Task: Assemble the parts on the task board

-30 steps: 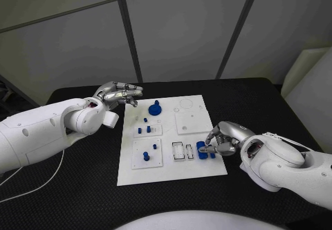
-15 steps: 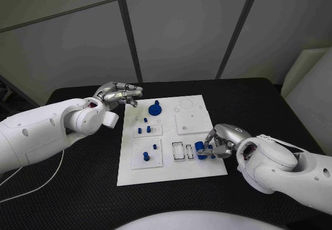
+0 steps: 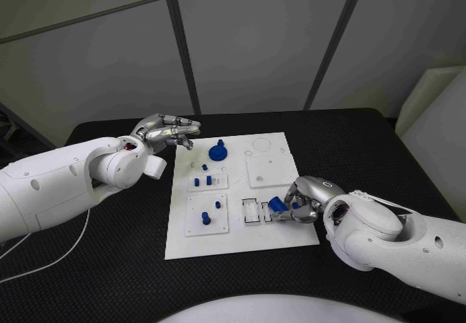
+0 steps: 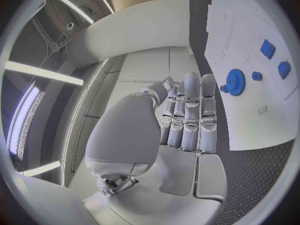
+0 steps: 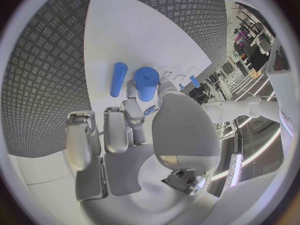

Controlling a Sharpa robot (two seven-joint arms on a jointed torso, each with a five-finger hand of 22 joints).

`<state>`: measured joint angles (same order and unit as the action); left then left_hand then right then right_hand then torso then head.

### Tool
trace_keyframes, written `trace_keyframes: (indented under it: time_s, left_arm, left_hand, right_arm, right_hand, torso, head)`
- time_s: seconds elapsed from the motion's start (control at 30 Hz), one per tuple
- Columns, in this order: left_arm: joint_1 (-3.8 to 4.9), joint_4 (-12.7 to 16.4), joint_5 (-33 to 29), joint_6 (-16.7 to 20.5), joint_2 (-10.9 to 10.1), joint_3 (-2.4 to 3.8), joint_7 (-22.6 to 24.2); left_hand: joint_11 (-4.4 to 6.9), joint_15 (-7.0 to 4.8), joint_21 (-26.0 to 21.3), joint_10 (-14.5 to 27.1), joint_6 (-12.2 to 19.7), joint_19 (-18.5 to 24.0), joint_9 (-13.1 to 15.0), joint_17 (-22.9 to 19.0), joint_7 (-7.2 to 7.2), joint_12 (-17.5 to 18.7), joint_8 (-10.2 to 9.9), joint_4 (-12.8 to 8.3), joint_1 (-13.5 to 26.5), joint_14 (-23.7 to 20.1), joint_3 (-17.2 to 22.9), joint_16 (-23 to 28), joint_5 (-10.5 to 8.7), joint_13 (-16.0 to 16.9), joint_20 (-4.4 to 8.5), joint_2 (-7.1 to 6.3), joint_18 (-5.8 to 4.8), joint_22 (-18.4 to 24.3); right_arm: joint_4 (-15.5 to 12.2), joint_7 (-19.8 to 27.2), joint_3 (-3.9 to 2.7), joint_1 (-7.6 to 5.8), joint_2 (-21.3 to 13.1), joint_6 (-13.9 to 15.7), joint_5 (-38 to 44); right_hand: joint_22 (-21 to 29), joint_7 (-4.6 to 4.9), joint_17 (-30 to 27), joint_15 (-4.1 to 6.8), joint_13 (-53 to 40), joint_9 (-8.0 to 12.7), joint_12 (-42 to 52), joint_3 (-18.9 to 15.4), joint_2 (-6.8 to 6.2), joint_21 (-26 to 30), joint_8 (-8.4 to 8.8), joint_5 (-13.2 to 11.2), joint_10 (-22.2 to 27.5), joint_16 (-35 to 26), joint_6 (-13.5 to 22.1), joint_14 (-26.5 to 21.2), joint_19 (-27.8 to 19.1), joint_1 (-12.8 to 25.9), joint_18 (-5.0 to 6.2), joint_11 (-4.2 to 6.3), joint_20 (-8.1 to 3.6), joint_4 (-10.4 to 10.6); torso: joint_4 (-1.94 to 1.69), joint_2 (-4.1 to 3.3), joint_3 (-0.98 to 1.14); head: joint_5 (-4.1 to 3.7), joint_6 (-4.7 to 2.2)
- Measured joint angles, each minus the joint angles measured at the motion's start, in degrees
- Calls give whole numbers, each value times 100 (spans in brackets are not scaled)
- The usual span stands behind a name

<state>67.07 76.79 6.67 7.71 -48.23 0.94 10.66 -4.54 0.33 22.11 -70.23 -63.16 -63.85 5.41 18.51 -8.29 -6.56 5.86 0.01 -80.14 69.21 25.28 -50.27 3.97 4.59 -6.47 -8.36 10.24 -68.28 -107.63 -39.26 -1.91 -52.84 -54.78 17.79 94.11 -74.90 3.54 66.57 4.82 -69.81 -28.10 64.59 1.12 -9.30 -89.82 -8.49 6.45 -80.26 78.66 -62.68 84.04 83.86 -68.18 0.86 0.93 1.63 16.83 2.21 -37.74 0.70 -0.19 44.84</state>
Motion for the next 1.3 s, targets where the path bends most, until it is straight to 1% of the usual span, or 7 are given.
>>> trace_keyframes:
  time_s: [0.2, 0.37, 0.6, 0.7, 0.97, 1.13, 1.3]
  left_arm:
    - [0, 12, 0, -7, -12, 0, -8]
    - [0, 18, 0, -10, -29, 0, -11]
    - [-2, 21, 0, -14, -41, 0, -13]
    - [-8, 21, 0, -18, -37, 0, -15]
    - [-12, 21, 0, -29, -27, 0, -18]
    - [-13, 22, 0, -34, -24, 0, -21]
    - [-14, 26, 0, -39, -12, 0, -25]
  left_hand:
    - [0, 0, 0, 0, 0, 0, 0, 0, 0, 0, 0, 0, 0, 0, 0, 0, 0, 0, 0, 0, 0, 0]
    - [0, 0, 0, 0, 0, 0, -1, 1, 0, 20, 0, 0, -1, 0, 0, 0, 0, -1, 0, 0, 0, 0]
    - [-21, 0, 0, 21, 0, 0, -1, 1, 0, 20, 0, 0, -1, 0, 0, 0, 0, -1, 0, 0, 0, 8]
    - [-21, 0, 0, 21, 0, 0, -1, 1, 0, 20, 0, 0, -1, 0, 0, 0, 0, -1, 0, 0, 0, 8]
    - [-21, 0, 0, 21, 0, 0, -2, 1, 0, 20, 0, 0, -1, 0, 0, 0, 0, -2, 0, 0, -1, 7]
    - [-21, 0, 0, 21, 0, 0, -2, 2, 0, 20, 0, 0, -1, 0, 0, 0, 0, -2, 0, 0, 0, 7]
    - [-20, 0, 0, 21, 0, 0, -2, 2, 0, 20, 0, 0, -1, 0, 0, 0, 0, -2, 0, 0, 0, 7]
  right_arm:
    - [27, -15, -3, 25, 79, 71, 50]
    - [-41, -34, 18, 55, 36, 217, 55]
    - [-336, -54, 39, 85, -136, 667, 28]
    - [-471, -54, 35, 84, -157, 932, -4]
    - [-562, -45, 31, 80, -75, 1289, -160]
    - [-460, -50, 31, 79, 68, 1251, -299]
    - [-340, -66, 32, 79, 251, 1109, -419]
  right_hand:
    - [0, -17, -2, -1, -63, -87, 56, 19, 68, 0, 37, 59, -1, 0, -24, 0, 0, -68, 0, 1, 0, -19]
    - [0, -79, 58, -1, -200, -239, 205, 70, 133, 0, 17, 605, -64, 4, -85, 0, 21, -133, 0, 62, -21, -17]
    - [0, -129, 106, 42, -270, -395, 263, 74, 178, 0, -33, 747, -123, 38, -160, 1, 19, -180, 0, 82, -22, -22]
    - [0, -131, 106, 42, -270, -475, 263, 89, 178, 0, -32, 1007, -143, 38, -161, 1, 20, -179, 0, 103, -62, -7]
    - [0, -119, 105, 62, -267, -476, 251, 89, 197, 0, -29, 1084, -143, 38, -187, -20, 20, -158, 0, 102, -62, -6]
    - [0, -120, 86, 62, -242, -501, 195, 89, 259, 0, -26, 1085, -143, 38, -188, -20, 20, -29, 0, 102, -62, -6]
    - [0, -152, 75, 82, -238, -727, 167, 66, 261, 0, -26, 1086, -143, 38, -220, 0, 20, 166, 0, 102, -62, 17]
  torso:
    - [0, 1, -1]
    - [1, 5, 2]
    - [9, 10, 4]
    - [9, 10, 3]
    - [-7, 7, -5]
    - [-8, 4, -8]
    - [-8, -2, -9]
  head:
    - [8, 4]
    - [20, -4]
    - [29, -20]
    - [14, -30]
    - [4, -49]
    - [29, -49]
    - [38, -46]
